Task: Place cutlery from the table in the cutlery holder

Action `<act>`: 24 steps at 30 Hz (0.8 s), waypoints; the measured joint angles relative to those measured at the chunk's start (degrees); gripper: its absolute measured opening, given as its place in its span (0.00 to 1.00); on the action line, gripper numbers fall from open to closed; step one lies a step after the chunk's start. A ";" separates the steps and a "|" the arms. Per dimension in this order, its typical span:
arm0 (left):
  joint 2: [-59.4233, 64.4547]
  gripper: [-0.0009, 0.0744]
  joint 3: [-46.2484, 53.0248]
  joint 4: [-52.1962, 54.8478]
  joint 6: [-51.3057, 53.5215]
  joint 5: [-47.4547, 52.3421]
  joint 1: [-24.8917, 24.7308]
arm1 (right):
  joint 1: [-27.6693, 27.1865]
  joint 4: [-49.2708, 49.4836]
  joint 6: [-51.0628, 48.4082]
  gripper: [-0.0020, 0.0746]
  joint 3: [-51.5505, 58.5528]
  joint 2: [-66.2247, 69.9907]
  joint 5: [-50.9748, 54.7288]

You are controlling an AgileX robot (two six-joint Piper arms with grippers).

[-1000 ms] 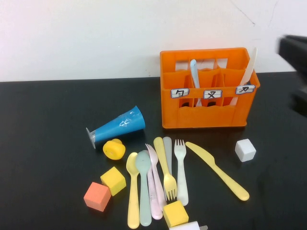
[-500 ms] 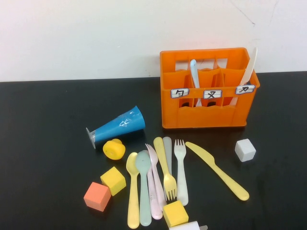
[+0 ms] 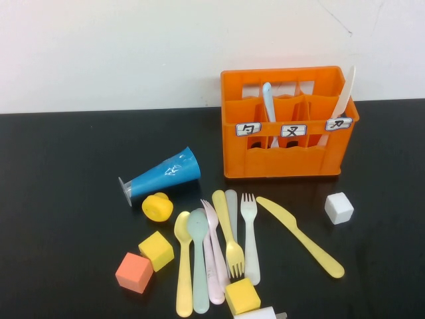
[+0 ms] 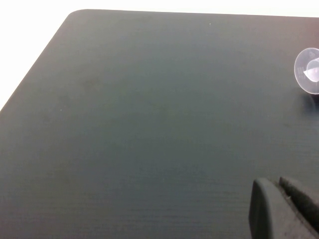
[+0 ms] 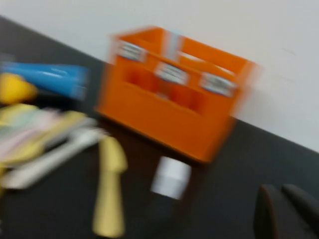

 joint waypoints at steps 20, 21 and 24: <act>0.00 0.01 0.00 0.00 0.11 0.00 0.00 | -21.15 -6.91 13.38 0.02 10.10 -11.95 10.09; 0.00 0.01 0.00 0.00 0.11 0.00 0.00 | -21.68 -7.64 13.49 0.02 10.10 -12.05 10.17; 0.00 0.01 0.00 0.00 0.11 0.00 0.00 | -22.44 -9.50 14.73 0.02 10.10 -12.05 10.22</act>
